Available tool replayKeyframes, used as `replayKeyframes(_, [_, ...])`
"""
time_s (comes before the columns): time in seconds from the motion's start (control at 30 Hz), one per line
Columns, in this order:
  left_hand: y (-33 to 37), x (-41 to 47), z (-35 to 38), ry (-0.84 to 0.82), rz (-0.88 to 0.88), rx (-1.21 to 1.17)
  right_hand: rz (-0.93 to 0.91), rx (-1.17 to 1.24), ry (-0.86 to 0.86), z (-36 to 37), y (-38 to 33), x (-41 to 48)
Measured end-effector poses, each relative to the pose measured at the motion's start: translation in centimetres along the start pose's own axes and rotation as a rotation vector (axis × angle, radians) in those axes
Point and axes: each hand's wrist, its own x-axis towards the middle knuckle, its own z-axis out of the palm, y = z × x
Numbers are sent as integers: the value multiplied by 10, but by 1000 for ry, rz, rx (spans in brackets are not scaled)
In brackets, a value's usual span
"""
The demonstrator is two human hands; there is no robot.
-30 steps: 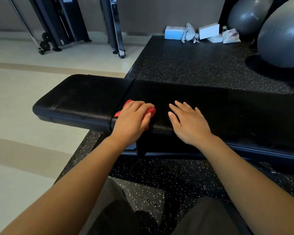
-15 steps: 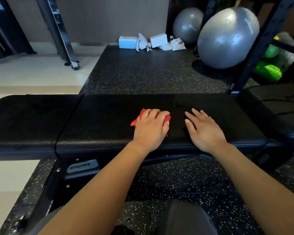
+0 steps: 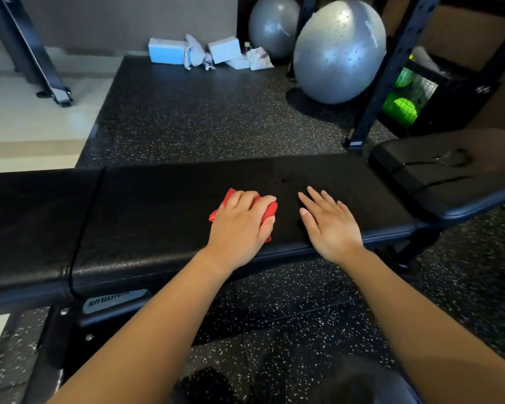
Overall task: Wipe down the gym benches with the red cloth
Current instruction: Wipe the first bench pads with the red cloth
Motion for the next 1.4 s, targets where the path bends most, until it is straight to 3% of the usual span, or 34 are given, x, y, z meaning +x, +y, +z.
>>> replayKeyframes(0.23, [2,0,0,-62,-83,-12,14,25,45,2,-4,-1])
replayKeyframes(0.63, [12,10,5,-1,-157,25,-60,140,15,-18,7,23])
replayKeyframes(0.97, [36,71,22,-69,-282,24,-101,33,-140,-34,92,75])
replayKeyframes(1.4, [45,150,45,-115,-457,65,-157,53,-121,-25,101,78])
